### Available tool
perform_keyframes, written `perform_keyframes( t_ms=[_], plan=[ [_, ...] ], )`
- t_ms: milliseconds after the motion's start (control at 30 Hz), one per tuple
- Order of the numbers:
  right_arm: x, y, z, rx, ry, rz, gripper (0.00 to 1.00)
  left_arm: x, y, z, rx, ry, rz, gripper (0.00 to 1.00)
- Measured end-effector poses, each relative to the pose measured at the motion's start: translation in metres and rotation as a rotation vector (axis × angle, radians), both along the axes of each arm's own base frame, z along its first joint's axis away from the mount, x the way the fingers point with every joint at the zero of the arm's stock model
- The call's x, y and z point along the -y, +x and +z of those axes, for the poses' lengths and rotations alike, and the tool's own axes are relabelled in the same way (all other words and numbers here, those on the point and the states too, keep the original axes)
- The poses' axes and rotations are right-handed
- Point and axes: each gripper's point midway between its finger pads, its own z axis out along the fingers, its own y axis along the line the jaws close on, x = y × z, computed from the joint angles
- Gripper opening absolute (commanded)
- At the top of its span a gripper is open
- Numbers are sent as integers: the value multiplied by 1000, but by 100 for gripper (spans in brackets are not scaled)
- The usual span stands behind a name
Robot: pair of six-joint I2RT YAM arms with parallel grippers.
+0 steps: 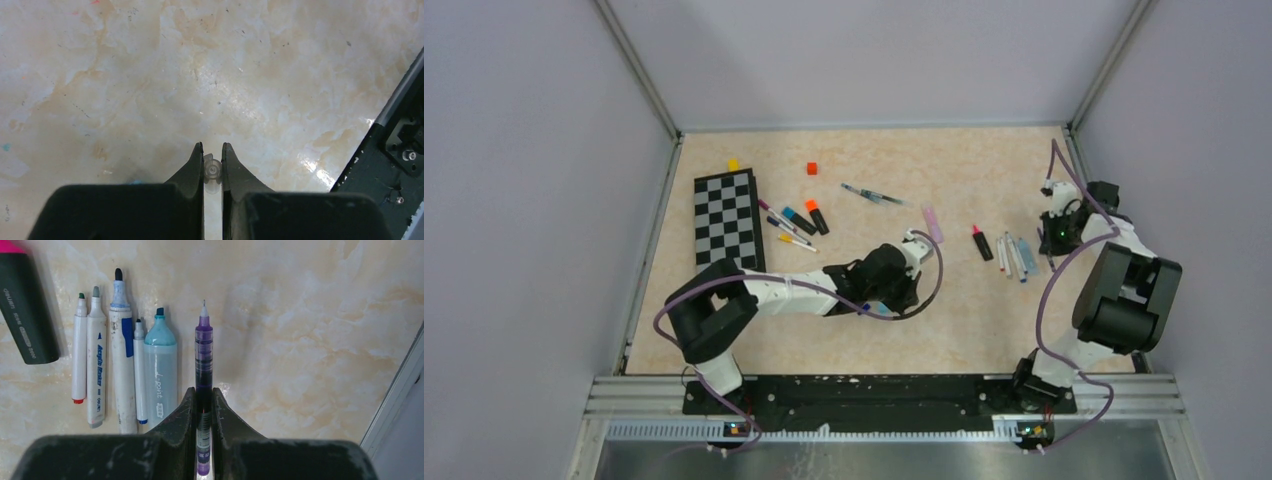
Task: Open the pen caps
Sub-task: Place the pen cap at the center of the board.
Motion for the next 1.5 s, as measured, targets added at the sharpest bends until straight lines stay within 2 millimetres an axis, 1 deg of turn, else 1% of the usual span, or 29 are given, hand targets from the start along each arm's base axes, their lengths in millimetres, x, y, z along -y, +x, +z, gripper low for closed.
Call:
perform_keyframes(
  t_ms=[233,433,567,733,967,1067,1167,1300,1500],
  plan=[
    [-1,-3,-12,-43,17,0,10,0,4,-17,-13,67,7,3],
    [-3,-5,-21,-77,36,1,13,-3,1,-29,-30,112,5,8],
    [-4,-7,-22,-86,43,2,17,-2,0,-29,-32,118,4,12],
    [-5,-7,-22,-86,47,4,20,-2,3,-30,-27,130,15,19],
    [-6,-7,-22,-87,51,5,22,-5,1,-32,-34,154,19,24],
    [-6,-7,-22,-87,51,5,23,-6,1,-32,-36,159,19,27],
    [-6,-7,-19,-77,49,5,24,-6,0,-32,-37,162,21,28],
    [-5,-3,-5,-35,42,6,25,-7,3,-31,-29,173,34,29],
    [-4,2,22,51,28,11,26,-10,3,-30,-29,183,53,39]
  ],
)
